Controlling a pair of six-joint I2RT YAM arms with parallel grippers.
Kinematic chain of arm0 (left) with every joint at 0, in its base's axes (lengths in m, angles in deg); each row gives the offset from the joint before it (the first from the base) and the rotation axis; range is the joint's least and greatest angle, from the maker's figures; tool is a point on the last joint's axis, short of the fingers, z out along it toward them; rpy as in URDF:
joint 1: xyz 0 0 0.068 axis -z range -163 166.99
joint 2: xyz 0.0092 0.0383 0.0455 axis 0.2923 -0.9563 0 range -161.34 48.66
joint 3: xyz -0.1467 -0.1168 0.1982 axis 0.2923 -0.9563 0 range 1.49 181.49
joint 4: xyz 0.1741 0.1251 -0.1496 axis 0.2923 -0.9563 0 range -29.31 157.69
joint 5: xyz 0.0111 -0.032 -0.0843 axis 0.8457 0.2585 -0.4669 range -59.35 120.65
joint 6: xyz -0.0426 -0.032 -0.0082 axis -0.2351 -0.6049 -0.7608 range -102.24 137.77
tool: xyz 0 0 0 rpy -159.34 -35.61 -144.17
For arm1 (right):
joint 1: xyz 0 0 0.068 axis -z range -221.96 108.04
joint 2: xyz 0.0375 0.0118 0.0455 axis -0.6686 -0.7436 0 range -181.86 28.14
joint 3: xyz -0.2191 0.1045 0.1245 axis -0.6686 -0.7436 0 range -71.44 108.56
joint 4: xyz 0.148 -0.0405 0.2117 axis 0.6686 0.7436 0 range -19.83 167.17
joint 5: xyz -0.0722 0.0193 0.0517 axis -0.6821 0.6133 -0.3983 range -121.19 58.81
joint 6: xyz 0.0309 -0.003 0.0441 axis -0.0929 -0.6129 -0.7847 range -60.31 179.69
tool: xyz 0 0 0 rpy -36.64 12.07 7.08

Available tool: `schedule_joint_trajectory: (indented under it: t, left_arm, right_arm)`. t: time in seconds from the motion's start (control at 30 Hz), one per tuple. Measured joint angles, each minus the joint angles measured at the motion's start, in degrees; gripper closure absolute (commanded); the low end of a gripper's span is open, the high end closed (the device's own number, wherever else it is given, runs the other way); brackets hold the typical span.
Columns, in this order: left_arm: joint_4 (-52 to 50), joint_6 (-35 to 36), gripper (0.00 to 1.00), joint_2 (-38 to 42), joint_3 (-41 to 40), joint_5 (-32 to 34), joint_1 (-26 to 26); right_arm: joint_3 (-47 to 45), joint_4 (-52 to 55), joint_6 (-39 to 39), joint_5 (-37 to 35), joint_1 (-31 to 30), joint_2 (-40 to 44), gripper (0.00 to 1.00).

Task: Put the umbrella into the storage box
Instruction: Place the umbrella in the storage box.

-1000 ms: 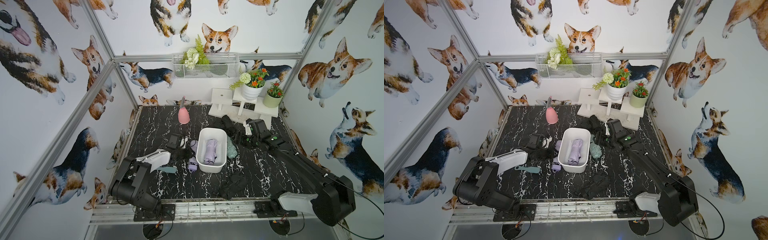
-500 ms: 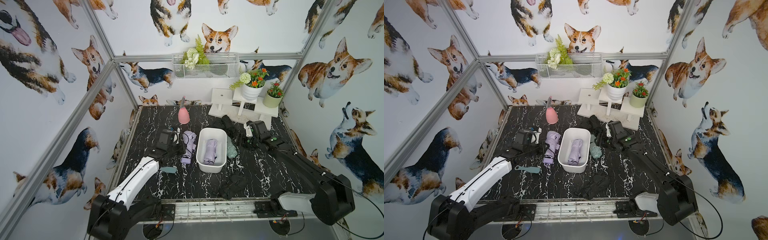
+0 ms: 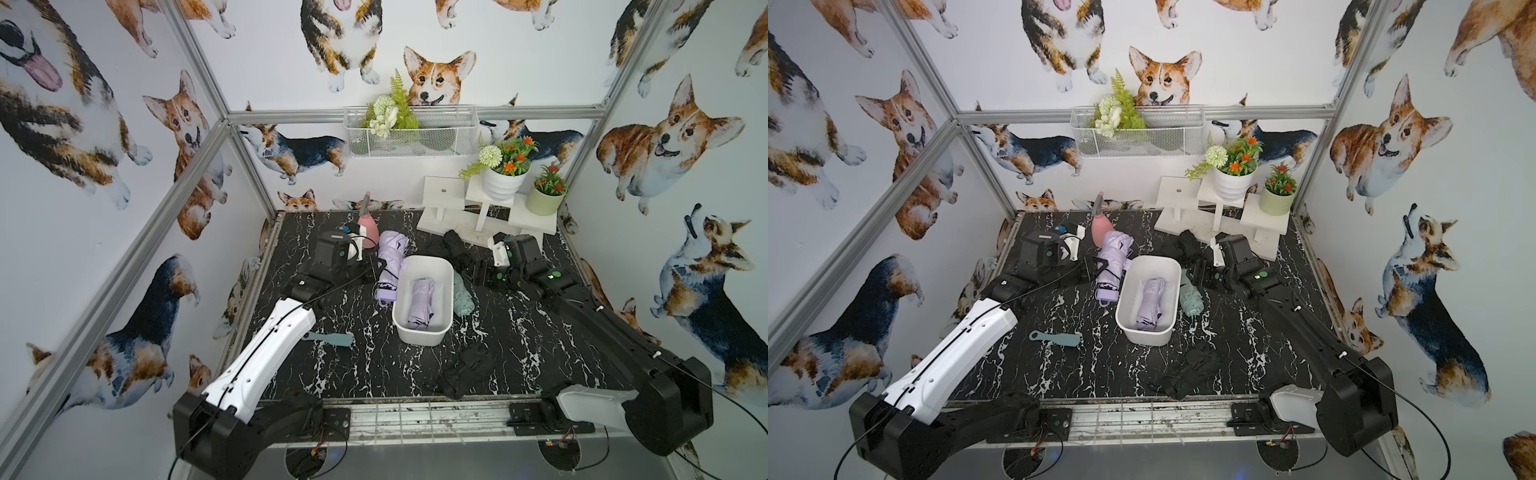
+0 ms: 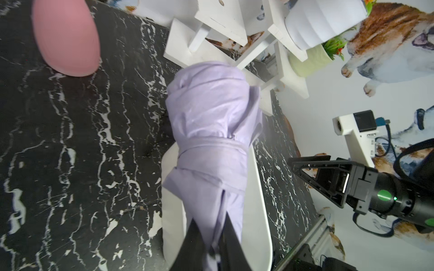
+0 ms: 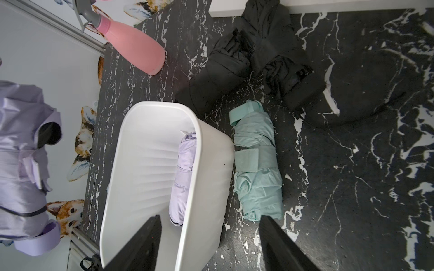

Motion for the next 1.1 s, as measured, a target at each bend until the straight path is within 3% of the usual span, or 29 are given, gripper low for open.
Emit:
schedule_joint_trajectory:
  t: [0.27, 0.67, 1.1]
  left_arm:
    - [1.68, -3.26, 0.99, -9.44, 5.42, 0.76, 7.17]
    - [3.50, -6.47, 1.00, -13.81, 5.25, 2.89, 12.55]
    - [5.01, -9.88, 1.00, -20.61, 4.52, 5.66, 15.45]
  right_arm:
    - [0.28, 2.97, 2.62, 0.35, 0.28, 1.53, 0.28]
    - [-2.14, 4.92, 3.80, 2.05, 5.29, 4.50, 0.28]
    - [-4.66, 4.48, 3.52, 4.61, 6.40, 5.97, 0.28]
